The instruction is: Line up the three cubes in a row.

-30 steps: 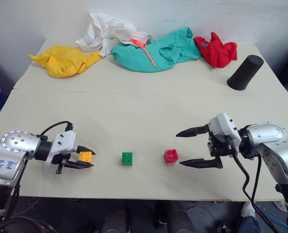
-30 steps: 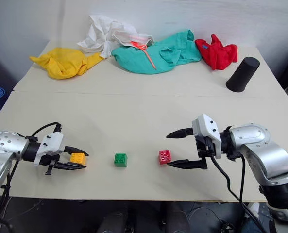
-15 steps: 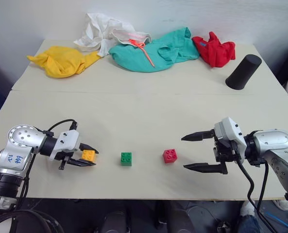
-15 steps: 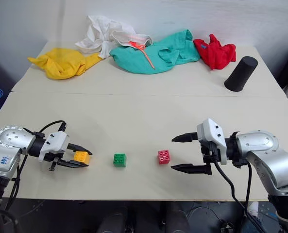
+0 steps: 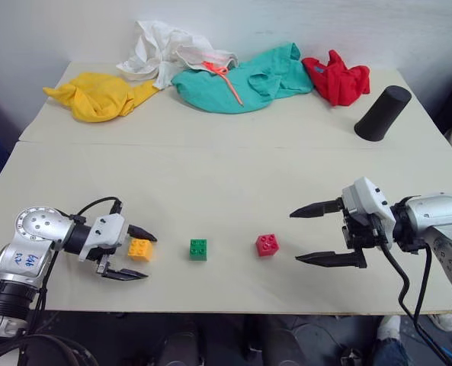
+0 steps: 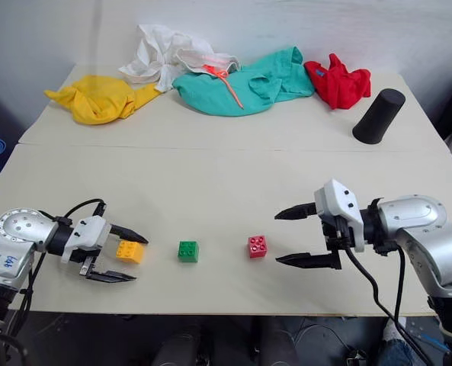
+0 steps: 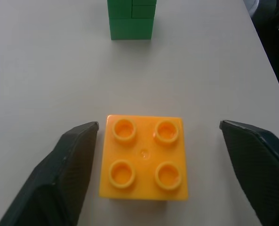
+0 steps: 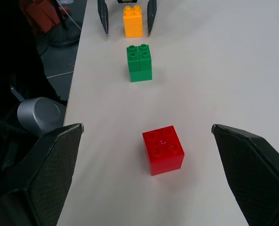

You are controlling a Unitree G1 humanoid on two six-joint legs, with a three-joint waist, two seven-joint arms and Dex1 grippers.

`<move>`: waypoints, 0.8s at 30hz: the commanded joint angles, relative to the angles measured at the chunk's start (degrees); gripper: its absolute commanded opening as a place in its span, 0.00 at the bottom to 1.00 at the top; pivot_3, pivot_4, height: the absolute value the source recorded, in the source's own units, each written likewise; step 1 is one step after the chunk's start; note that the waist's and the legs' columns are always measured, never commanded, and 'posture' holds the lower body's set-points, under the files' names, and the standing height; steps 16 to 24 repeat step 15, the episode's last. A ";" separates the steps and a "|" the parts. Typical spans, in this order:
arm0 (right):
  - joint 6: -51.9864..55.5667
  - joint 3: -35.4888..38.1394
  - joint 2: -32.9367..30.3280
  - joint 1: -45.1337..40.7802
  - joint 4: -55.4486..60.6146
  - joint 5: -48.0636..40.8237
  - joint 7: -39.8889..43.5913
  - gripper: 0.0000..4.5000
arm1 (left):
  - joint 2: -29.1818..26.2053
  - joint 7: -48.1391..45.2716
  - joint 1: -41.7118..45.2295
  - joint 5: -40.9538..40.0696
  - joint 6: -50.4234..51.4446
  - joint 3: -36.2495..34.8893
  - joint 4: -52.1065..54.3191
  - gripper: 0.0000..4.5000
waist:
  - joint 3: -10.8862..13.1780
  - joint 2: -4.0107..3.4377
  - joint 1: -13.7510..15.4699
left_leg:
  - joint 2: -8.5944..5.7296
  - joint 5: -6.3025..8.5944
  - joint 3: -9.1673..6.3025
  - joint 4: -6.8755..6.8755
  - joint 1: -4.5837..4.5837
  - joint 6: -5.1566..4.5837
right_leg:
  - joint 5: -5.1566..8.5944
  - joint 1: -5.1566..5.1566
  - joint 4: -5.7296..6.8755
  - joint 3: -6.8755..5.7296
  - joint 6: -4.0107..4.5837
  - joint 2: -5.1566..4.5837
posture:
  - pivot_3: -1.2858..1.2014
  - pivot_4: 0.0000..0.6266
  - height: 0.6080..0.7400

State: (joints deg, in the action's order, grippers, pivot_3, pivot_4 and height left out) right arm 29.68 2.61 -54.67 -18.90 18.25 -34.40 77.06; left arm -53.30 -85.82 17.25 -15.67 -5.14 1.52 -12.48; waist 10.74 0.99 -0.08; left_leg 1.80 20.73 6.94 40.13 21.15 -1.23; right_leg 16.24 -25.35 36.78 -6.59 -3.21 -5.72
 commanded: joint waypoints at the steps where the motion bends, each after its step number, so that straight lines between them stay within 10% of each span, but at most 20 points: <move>1: -1.72 0.33 -2.46 -0.67 -1.60 0.68 3.44 1.00 | -4.18 -0.12 -2.65 -1.95 0.84 -5.12 1.70 0.99 | 0.00 0.00 -0.18 | 0.01 0.00 0.00 0.00 0.01 0.00 | 0.00 -0.01 -0.01 0.00 0.00 0.00 | 0.52 0.24 1.00; 14: -11.09 -1.83 -11.75 -1.73 -20.11 1.36 15.44 1.00 | -19.81 -4.32 -25.80 -17.15 38.64 -47.22 23.45 0.99 | 0.06 -0.10 -0.05 | -0.02 0.01 -0.02 -0.01 0.02 -0.04 | 0.01 -0.02 -0.32 0.02 -0.01 -0.12 | 0.52 0.24 1.00; 24: -11.52 -2.16 -11.36 -2.22 -20.52 1.50 15.44 1.00 | -19.29 -4.16 -26.90 -16.89 38.31 -47.74 24.60 0.99 | 0.06 -0.10 -0.05 | -0.01 0.01 -0.01 -0.01 -0.01 -0.03 | 0.01 -0.01 -0.31 0.03 -0.01 -0.11 | 0.52 0.24 1.00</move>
